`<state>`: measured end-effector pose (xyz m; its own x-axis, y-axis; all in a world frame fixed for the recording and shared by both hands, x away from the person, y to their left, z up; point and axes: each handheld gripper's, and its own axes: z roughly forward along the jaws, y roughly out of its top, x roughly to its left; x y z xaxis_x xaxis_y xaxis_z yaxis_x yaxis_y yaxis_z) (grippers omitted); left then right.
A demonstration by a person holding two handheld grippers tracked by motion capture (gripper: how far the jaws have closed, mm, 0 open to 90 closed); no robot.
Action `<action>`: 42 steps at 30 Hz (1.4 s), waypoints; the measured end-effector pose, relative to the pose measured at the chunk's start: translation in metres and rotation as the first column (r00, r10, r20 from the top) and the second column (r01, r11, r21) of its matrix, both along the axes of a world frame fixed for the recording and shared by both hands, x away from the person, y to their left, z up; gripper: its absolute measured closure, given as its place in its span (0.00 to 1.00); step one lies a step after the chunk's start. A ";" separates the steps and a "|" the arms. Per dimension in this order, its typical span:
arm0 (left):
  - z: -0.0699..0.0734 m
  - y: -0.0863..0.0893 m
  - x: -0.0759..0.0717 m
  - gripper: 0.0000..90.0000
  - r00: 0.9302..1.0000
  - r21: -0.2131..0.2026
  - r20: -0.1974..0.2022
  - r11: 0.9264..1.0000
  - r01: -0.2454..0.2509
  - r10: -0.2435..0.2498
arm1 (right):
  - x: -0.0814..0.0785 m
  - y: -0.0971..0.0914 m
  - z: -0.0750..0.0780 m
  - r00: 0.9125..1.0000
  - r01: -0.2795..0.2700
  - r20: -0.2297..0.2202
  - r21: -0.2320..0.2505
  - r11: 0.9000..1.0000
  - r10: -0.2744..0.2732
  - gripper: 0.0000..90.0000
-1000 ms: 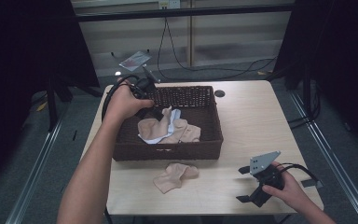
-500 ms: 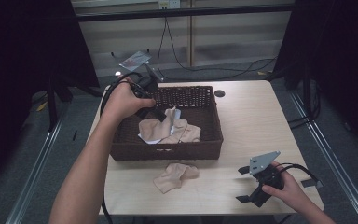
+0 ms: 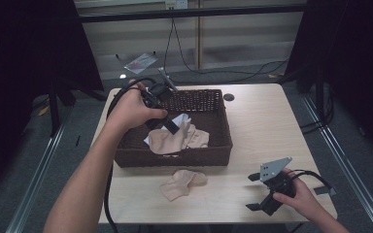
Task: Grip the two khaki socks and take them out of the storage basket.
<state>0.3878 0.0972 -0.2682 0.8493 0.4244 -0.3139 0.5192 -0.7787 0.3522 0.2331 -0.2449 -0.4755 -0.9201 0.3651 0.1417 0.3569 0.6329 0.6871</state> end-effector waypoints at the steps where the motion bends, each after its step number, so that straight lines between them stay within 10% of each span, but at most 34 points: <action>1: 0.000 0.000 0.000 0.95 1.000 0.000 0.000 1.000 0.000 0.000 | 0.000 0.000 0.000 1.000 0.000 0.000 0.000 1.000 0.000 0.03; 25: -0.008 -0.013 -0.028 0.94 0.992 -0.039 -0.018 0.991 0.127 -0.128 | 0.000 0.000 0.000 1.000 0.005 0.001 -0.003 1.000 -0.005 0.03; 35: -0.033 -0.024 -0.037 0.93 0.985 -0.042 -0.020 0.985 0.168 -0.169 | -0.001 0.000 0.001 1.000 0.002 0.001 -0.006 1.000 -0.002 0.03; 42: -0.051 -0.027 -0.043 0.57 0.989 -0.034 -0.005 0.988 0.151 -0.151 | -0.001 0.000 0.001 1.000 0.004 0.000 -0.007 1.000 -0.004 0.03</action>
